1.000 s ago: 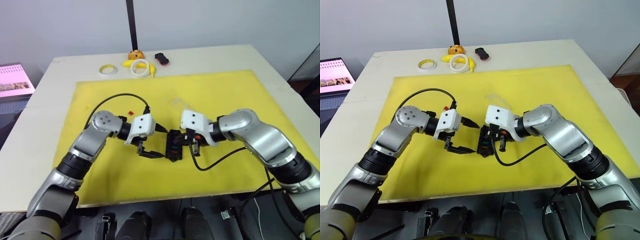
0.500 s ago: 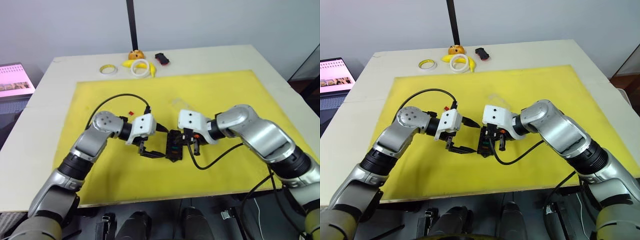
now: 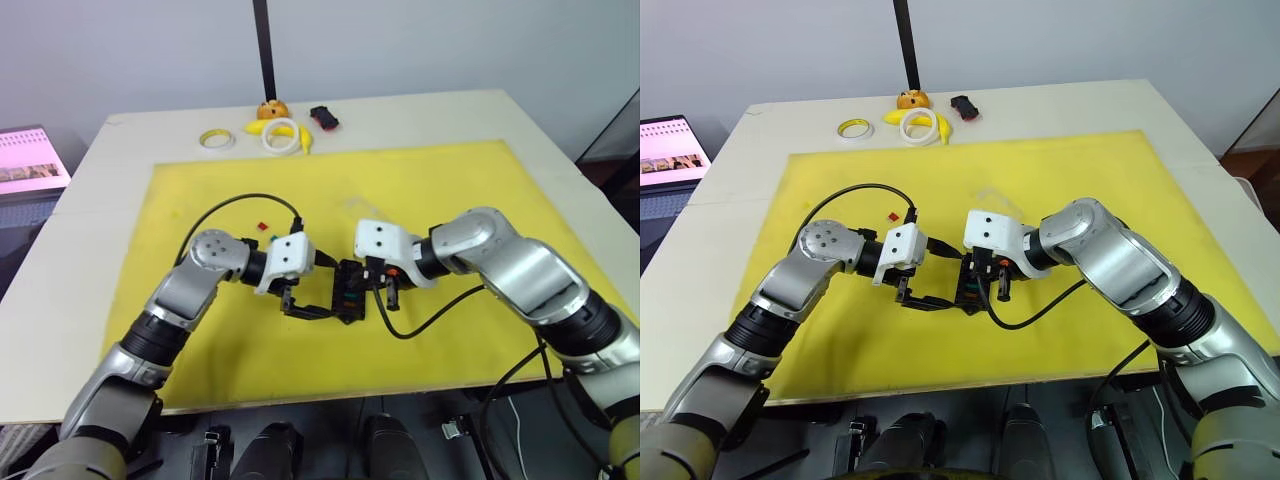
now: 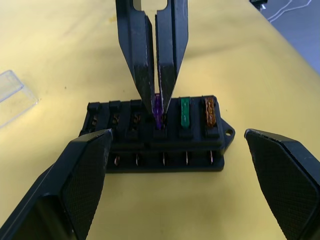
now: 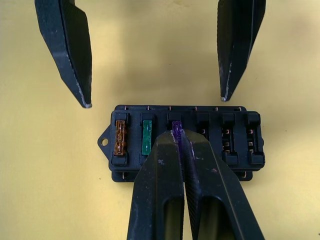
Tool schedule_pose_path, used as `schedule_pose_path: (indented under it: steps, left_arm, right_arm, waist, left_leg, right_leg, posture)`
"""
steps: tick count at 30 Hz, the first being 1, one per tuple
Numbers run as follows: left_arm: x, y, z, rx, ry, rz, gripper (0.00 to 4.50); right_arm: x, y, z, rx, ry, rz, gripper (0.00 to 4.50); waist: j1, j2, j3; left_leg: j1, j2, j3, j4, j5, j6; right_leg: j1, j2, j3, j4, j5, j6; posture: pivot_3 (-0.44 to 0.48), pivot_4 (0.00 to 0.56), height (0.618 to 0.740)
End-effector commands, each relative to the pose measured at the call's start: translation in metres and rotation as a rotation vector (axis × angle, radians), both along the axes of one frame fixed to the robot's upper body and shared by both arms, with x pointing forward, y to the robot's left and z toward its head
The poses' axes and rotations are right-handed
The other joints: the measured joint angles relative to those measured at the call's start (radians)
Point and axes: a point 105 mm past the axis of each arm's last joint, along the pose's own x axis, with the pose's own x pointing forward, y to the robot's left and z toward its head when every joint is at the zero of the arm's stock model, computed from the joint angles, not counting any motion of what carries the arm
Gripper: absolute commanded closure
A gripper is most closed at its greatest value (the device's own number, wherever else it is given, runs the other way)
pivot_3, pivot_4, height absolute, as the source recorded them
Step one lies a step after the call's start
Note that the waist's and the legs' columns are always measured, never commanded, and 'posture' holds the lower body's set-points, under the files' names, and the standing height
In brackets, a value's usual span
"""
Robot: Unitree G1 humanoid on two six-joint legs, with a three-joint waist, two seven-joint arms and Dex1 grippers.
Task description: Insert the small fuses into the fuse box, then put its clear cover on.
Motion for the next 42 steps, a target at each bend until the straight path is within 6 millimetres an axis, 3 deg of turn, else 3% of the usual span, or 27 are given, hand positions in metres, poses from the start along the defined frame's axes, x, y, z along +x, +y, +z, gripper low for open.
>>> schedule_pose_path:
  steps: [1,5,9,11,18,26,29,32,42]
  left_arm:
    - [0.001,-0.002,0.006,-0.004,-0.04,-0.009,0.0]
    - [0.003,-0.001,0.006,-0.002,-0.041,-0.007,0.0]
    - [0.004,0.001,0.007,0.005,-0.042,-0.005,0.0]
    - [0.005,0.002,0.007,0.006,-0.043,-0.005,0.0]
    - [0.006,0.001,0.009,0.002,-0.043,-0.01,0.0]
    - [0.005,0.001,0.011,-0.005,-0.037,-0.03,0.0]
    - [0.004,0.002,0.011,-0.001,-0.035,-0.039,0.0]
    - [0.003,0.003,0.011,0.004,-0.032,-0.043,0.0]
    - [0.005,0.003,0.011,0.0,-0.052,-0.059,0.0]
  right_arm:
    - [-0.002,0.005,0.002,0.002,0.004,0.014,4.48]
    - [-0.005,0.004,0.002,0.028,0.011,0.013,4.48]
    - [-0.007,0.003,0.008,0.083,-0.013,0.01,3.12]
    - [-0.007,0.002,0.011,0.096,-0.026,0.008,2.17]
    - [-0.007,-0.011,0.035,0.202,-0.069,-0.031,2.17]
    - [-0.011,-0.016,0.027,0.397,-0.141,-0.059,2.17]
    - [-0.015,-0.015,0.021,0.488,-0.196,-0.071,3.01]
    - [-0.022,-0.012,0.018,0.529,-0.219,-0.06,4.46]
    - [-0.021,-0.006,-0.007,0.518,-0.189,-0.09,4.46]
  waist:
    - [0.0,0.0,0.0]
    - [0.0,0.0,0.0]
    - [0.001,0.0,0.0]
    - [0.0,0.0,0.0]
    - [0.001,0.0,0.0]
    - [0.001,0.0,0.0]
    - [0.0,0.0,0.0]
    - [0.0,0.0,0.0]
    - [-0.001,0.0,0.0]
  left_leg:
    - [0.0,0.0,0.0,0.0,0.0,0.0]
    - [0.0,0.0,0.0,0.0,0.0,0.0]
    - [0.0,0.0,0.0,0.0,0.0,0.0]
    - [0.0,0.0,0.0,0.0,0.0,0.0]
    - [0.0,0.0,0.0,0.0,0.0,0.0]
    - [0.0,0.0,0.0,0.0,0.0,0.0]
    - [0.0,0.0,0.0,0.0,0.0,0.0]
    - [0.0,0.0,0.0,0.0,0.0,0.0]
    - [0.001,0.0,0.0,0.0,0.0,0.0]
  right_leg:
    - [0.0,0.0,0.0,0.0,0.0,0.0]
    - [0.0,0.0,0.0,0.0,0.0,0.0]
    - [0.0,0.0,0.0,0.0,0.0,0.0]
    - [0.0,0.0,0.0,0.0,0.0,0.0]
    - [0.0,0.0,0.0,0.0,0.0,0.0]
    - [0.0,0.0,0.0,0.0,0.0,0.0]
    - [0.0,0.0,0.0,0.0,0.0,0.0]
    - [0.0,0.0,0.0,0.0,0.0,0.0]
    - [0.001,0.0,0.0,0.0,0.0,0.0]
  posture:
    - [0.0,0.15,0.74]
    - [0.0,0.15,0.74]
    - [0.0,0.15,0.74]
    - [0.0,0.15,0.74]
    - [0.0,0.15,0.74]
    - [0.0,0.15,0.74]
    - [0.0,0.15,0.74]
    - [0.0,0.15,0.74]
    - [0.0,0.15,0.74]
